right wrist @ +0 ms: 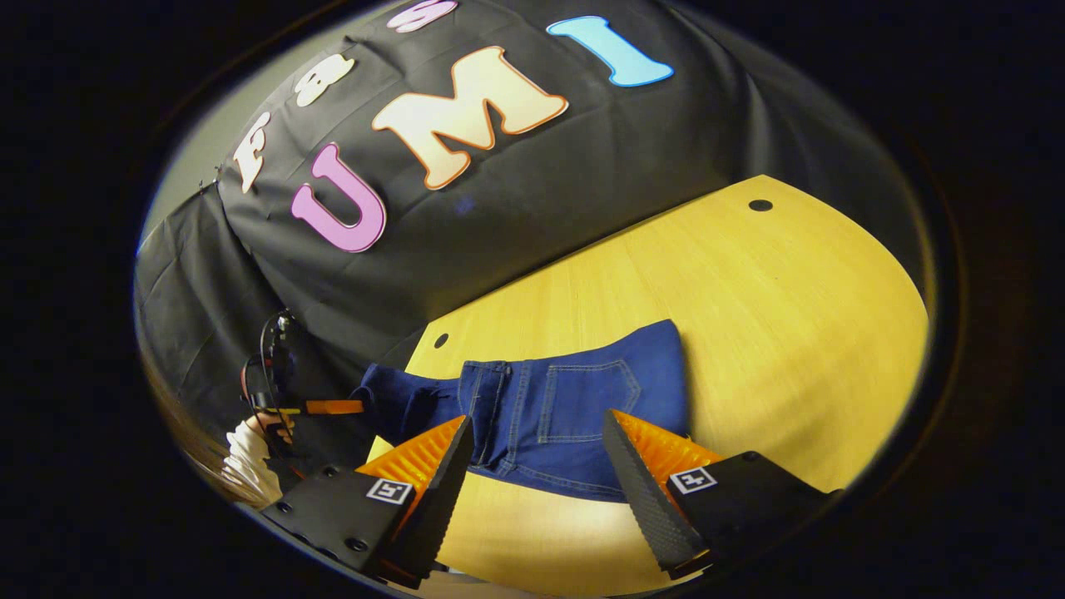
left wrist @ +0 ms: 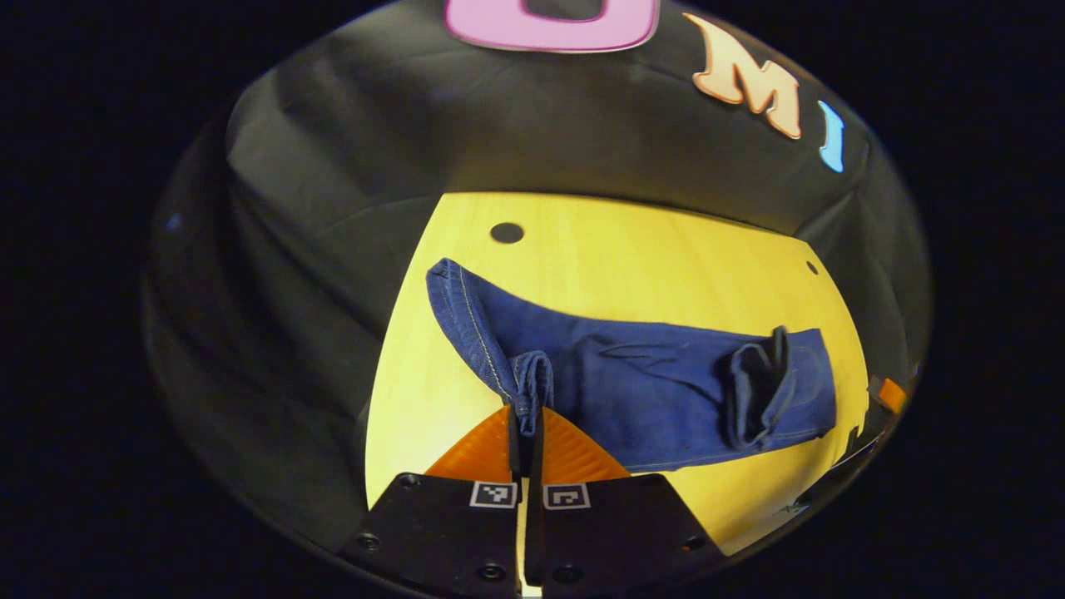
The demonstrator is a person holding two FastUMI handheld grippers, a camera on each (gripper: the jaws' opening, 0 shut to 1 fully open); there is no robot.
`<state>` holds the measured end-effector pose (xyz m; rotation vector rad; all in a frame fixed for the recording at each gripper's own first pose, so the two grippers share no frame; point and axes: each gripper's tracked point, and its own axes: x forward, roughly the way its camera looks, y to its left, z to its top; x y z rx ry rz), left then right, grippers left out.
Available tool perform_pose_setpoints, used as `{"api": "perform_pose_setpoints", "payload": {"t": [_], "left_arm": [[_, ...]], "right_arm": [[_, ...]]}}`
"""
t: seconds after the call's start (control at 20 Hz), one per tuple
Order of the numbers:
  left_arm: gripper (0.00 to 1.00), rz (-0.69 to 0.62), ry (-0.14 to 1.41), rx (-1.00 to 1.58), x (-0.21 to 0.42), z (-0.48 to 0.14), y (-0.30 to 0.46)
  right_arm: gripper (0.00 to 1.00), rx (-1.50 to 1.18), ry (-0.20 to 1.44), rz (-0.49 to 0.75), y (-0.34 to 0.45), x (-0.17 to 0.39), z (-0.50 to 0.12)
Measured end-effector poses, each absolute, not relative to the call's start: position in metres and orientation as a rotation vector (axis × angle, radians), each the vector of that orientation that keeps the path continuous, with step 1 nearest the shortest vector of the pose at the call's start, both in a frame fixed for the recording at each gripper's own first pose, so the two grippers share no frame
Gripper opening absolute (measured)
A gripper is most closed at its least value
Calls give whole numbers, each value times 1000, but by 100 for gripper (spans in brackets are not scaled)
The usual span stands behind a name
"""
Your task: Grasp the waist and the cuffs of the jeans and fold them to make the two legs overlap; first hold the waist and fold one-third of the jeans toward the cuffs, then hold the cuffs and fold the remaining one-third in the same direction to finish folding.
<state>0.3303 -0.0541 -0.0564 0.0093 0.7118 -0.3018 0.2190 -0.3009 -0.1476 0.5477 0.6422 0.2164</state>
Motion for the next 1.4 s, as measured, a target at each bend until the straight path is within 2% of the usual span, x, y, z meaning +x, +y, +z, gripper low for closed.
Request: {"api": "perform_pose_setpoints", "payload": {"t": [0.25, 0.7, 0.85, 1.05, 1.2, 1.4], "left_arm": [[0, -355, 675, -29, 310, 7, -156], [0, -490, 564, 17, 283, 70, -328], [0, -565, 595, 109, 252, 42, -386], [0, -643, 708, 310, 197, -54, -427], [0, -621, 746, 471, 175, -120, -424], [0, -574, 679, 632, 160, -168, -419]], "right_arm": [[96, 526, 637, 221, -372, 215, -149], [96, 499, 646, 274, -442, 214, -162], [96, 494, 658, 282, -458, 212, -167], [96, 489, 667, 276, -471, 210, -175], [96, 483, 674, 276, -474, 206, -179], [96, 459, 683, 277, -470, 202, -185]]}}
